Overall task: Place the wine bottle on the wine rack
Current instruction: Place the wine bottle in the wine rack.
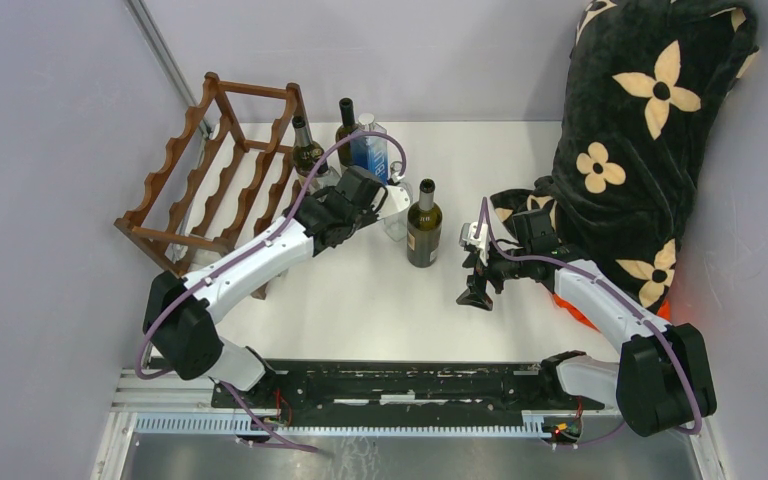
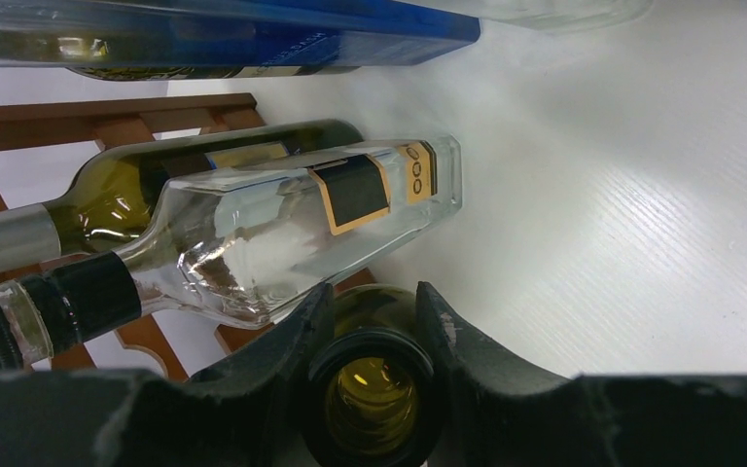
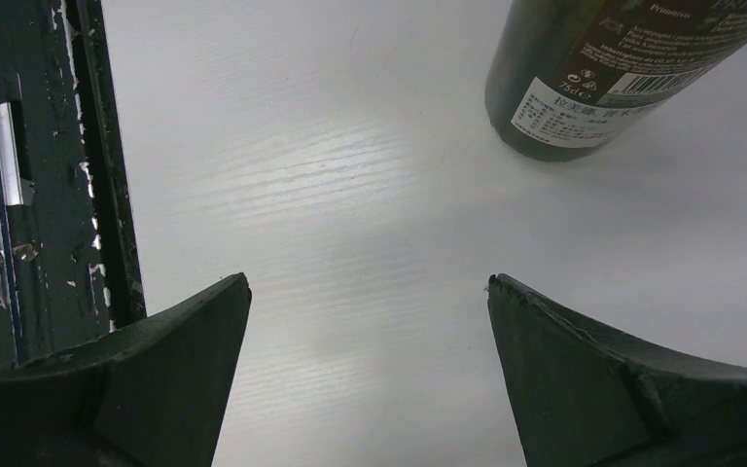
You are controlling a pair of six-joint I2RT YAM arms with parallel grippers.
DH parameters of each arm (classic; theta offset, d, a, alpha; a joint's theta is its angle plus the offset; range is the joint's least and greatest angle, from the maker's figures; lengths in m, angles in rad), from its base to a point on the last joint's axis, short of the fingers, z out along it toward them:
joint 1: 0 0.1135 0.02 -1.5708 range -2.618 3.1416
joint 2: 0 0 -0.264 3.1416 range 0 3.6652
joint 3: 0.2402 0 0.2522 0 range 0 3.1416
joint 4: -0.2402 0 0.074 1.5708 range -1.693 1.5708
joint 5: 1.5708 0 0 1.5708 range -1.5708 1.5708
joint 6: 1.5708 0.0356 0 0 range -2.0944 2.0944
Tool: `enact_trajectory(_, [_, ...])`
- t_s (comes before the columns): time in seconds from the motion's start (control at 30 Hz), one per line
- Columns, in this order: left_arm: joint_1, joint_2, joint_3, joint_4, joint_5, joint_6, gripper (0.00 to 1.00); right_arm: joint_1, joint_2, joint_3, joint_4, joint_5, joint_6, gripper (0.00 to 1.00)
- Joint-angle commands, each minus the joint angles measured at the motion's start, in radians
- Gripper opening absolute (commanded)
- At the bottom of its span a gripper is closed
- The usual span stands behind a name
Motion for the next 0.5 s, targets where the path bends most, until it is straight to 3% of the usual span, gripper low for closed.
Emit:
enact_trajectory(0.0, [-0.008,-0.003,0.048,0.046,-0.104,0.112,0.02,-0.002,-0.004,0.032,0.016,-0.027,-0.005,0.98])
enact_trajectory(0.47, [-0.015,0.022,0.025,0.089,-0.178,0.197,0.02,-0.002,-0.017,0.019,0.02,-0.025,-0.008,0.98])
